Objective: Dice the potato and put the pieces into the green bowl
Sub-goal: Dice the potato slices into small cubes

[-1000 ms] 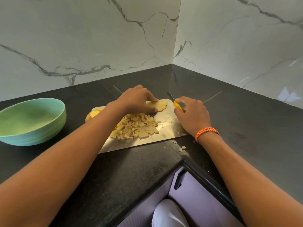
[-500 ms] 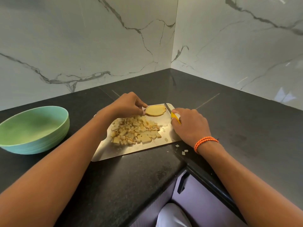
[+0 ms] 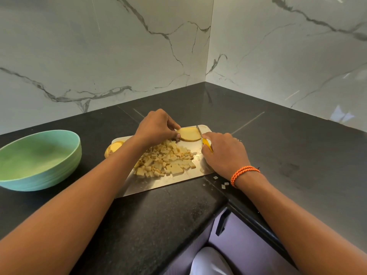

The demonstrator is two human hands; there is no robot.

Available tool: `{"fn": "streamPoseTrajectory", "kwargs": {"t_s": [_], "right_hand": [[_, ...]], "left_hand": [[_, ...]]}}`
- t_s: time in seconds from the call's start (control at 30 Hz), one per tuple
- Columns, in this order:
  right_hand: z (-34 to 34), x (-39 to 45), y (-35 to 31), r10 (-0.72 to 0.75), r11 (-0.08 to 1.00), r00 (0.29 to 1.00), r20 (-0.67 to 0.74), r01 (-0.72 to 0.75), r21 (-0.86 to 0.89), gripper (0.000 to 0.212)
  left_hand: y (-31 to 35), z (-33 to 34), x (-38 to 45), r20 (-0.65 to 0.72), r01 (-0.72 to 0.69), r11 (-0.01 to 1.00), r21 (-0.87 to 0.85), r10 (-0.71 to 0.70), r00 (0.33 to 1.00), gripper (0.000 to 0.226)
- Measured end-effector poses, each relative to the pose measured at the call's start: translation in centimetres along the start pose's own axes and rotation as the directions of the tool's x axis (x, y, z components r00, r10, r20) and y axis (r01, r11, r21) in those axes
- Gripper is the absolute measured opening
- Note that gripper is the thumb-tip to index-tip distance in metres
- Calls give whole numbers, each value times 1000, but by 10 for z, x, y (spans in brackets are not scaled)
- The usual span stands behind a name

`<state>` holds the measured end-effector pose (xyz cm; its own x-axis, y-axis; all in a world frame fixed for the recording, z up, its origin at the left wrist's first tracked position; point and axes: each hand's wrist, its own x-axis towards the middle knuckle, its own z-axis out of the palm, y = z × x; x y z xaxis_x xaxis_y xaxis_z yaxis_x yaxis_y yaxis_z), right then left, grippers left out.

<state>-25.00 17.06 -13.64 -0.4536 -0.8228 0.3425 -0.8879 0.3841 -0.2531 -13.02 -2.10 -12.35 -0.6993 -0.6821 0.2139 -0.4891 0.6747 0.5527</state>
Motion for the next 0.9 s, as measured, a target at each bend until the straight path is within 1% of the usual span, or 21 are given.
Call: {"fn": "streamPoseTrajectory", "kwargs": {"t_s": [0.1, 0.17, 0.2, 0.27, 0.33, 0.4, 0.47, 0.57, 0.77, 0.9], "right_hand": [[-1, -2, 1, 8, 1000, 1000, -9, -8, 21, 40], [-2, -3, 2, 18, 1000, 1000, -14, -17, 22, 40], [-3, -3, 2, 21, 1000, 1000, -17, -21, 23, 40], [-4, -4, 2, 27, 999, 999, -44, -26, 28, 41], [-5, -4, 2, 21, 999, 996, -82, -18, 37, 38], [-5, -5, 0, 11, 999, 996, -89, -8, 33, 36], [-5, -5, -2, 1, 1000, 997, -75, 1, 29, 35], [-5, -6, -3, -15, 1000, 998, -55, 16, 25, 35], [-5, -6, -3, -42, 999, 998, -37, 43, 20, 41], [-2, -5, -3, -40, 997, 999, -22, 41, 58, 38]], "left_hand": [[-3, -2, 0, 18, -7, 1000, 0, 7, 1000, 26], [-4, -1, -1, -4, -41, 999, 14, 41, 999, 28], [-4, 0, -2, -23, -64, 997, 36, 65, 998, 33], [0, 5, -3, -28, -95, 990, 103, 99, 995, 47], [8, 11, -4, 22, -116, 975, 191, 114, 993, 58], [15, 17, -5, 57, -140, 939, 315, 128, 990, 64], [19, 21, -6, 27, -140, 916, 375, 140, 990, 64], [20, 24, -6, -29, -118, 923, 367, 138, 990, 63], [20, 26, -6, -53, -97, 945, 313, 120, 991, 61], [21, 27, -6, -74, -81, 948, 309, 109, 991, 60]]}}
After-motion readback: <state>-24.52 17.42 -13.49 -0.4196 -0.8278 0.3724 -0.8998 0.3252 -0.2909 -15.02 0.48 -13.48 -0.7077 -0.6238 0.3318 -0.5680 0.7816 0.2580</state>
